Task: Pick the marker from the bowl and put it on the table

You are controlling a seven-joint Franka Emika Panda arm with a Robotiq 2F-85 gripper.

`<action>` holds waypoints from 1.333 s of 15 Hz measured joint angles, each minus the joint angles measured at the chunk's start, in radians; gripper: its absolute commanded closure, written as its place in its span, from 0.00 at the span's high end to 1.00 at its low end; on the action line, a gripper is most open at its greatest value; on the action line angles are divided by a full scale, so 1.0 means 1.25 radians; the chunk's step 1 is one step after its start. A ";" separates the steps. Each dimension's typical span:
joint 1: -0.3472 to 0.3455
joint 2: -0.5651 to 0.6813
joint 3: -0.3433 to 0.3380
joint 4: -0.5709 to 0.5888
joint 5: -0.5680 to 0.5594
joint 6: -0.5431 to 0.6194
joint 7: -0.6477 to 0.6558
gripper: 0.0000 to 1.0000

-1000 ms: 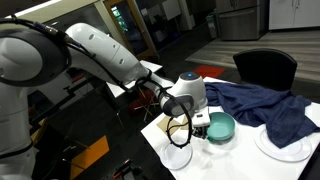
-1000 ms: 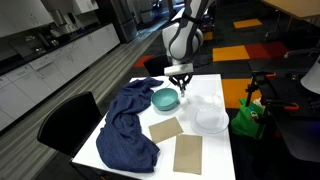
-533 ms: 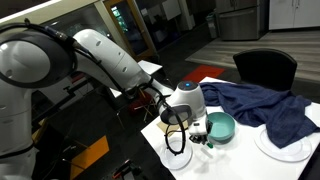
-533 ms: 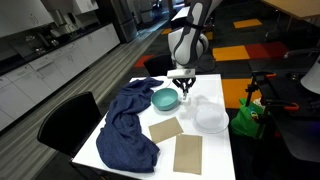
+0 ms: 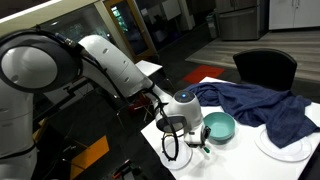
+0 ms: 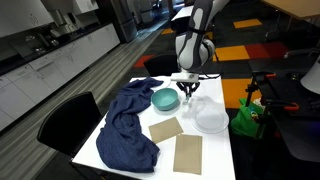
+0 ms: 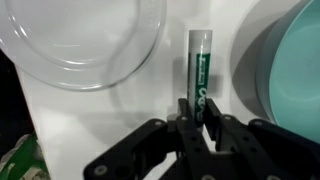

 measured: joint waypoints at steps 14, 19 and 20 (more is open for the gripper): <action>-0.024 0.071 0.022 0.020 0.018 0.004 0.000 0.44; -0.020 0.087 0.022 0.033 0.018 0.004 -0.003 0.74; -0.019 0.088 0.022 0.034 0.018 0.004 -0.004 0.81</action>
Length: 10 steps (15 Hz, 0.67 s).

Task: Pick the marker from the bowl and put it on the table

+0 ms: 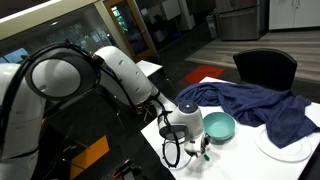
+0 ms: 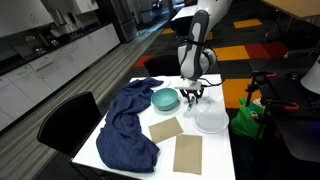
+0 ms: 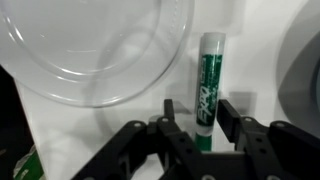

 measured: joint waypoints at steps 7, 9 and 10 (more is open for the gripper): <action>0.029 -0.005 -0.010 -0.004 0.000 0.027 -0.001 1.00; 0.050 -0.015 -0.022 -0.014 0.000 0.047 0.000 1.00; 0.062 -0.021 -0.030 -0.021 0.000 0.056 0.001 1.00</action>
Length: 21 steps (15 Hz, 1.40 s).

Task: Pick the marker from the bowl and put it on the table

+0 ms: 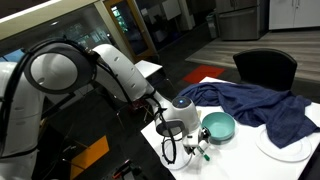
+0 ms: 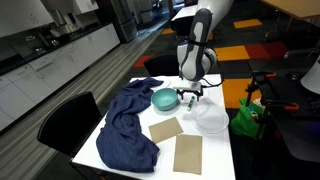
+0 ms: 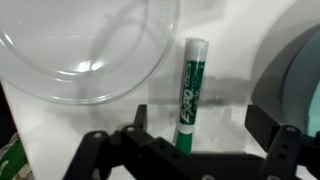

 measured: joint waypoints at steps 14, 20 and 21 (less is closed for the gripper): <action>0.094 -0.269 -0.115 -0.179 -0.185 0.009 -0.130 1.00; 0.055 -0.455 -0.105 -0.168 -0.283 -0.279 -0.320 1.00; 0.046 -0.478 -0.100 -0.159 -0.296 -0.341 -0.343 1.00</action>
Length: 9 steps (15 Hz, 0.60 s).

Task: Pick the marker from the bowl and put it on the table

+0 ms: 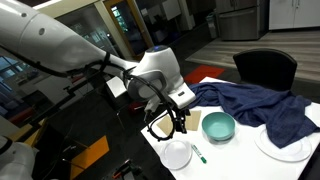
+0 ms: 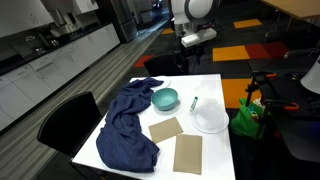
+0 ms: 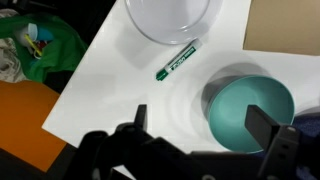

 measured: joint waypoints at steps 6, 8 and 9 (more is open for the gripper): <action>-0.030 -0.050 0.027 0.050 -0.090 -0.197 -0.029 1.00; -0.032 -0.049 0.031 0.050 -0.095 -0.198 -0.029 1.00; -0.032 -0.049 0.031 0.050 -0.095 -0.198 -0.029 1.00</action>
